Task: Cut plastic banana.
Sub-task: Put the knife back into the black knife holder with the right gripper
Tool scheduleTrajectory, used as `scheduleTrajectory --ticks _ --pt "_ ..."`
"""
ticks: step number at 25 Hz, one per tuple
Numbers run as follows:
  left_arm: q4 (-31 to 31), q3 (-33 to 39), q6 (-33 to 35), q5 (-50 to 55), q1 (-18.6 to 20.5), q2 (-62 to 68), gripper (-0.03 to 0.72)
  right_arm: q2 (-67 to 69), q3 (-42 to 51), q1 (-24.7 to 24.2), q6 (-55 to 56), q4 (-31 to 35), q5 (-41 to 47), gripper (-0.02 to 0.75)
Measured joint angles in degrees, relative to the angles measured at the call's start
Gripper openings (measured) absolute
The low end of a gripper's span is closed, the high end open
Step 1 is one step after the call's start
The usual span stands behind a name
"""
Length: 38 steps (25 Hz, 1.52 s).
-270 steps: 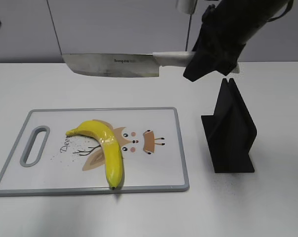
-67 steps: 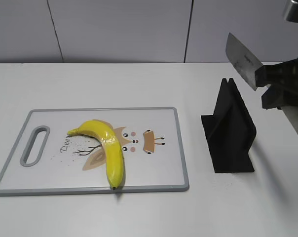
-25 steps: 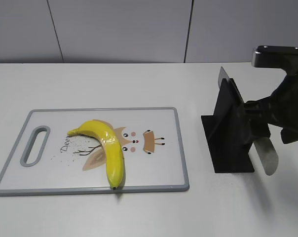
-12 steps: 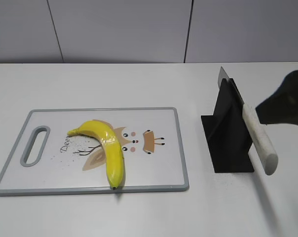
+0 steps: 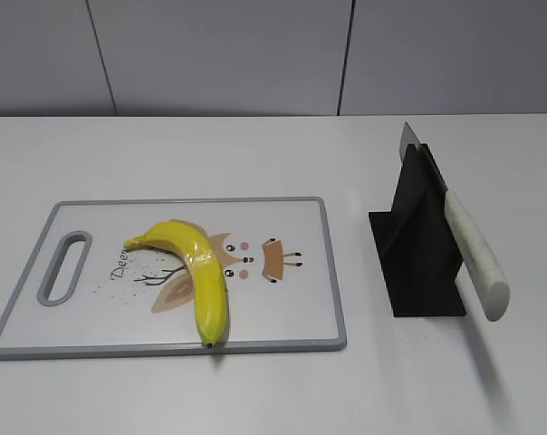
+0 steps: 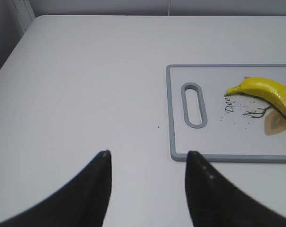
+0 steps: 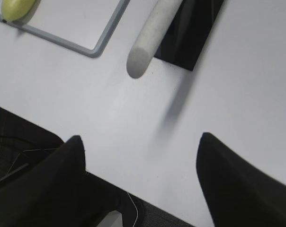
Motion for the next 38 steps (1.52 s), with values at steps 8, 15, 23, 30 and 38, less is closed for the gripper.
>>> scheduleTrajectory --ticks 8,15,23,30,38 --pt "0.00 0.00 0.00 0.00 0.00 0.00 0.490 -14.57 1.02 0.00 -0.92 -0.19 4.20 0.580" --pt "0.00 0.00 0.00 0.00 0.00 0.00 0.488 -23.17 2.45 0.00 -1.02 -1.78 8.48 0.580" --pt "0.00 0.00 0.00 0.00 0.00 0.00 0.489 -33.73 2.45 0.00 -1.02 -1.38 8.71 0.580" --pt "0.16 0.00 0.00 -0.06 0.00 0.00 0.489 -34.41 2.45 -0.73 -1.08 0.81 8.64 0.580" --pt "0.24 0.00 0.00 -0.06 0.00 0.00 0.489 -34.41 2.45 -14.20 -1.19 1.33 8.64 0.580"
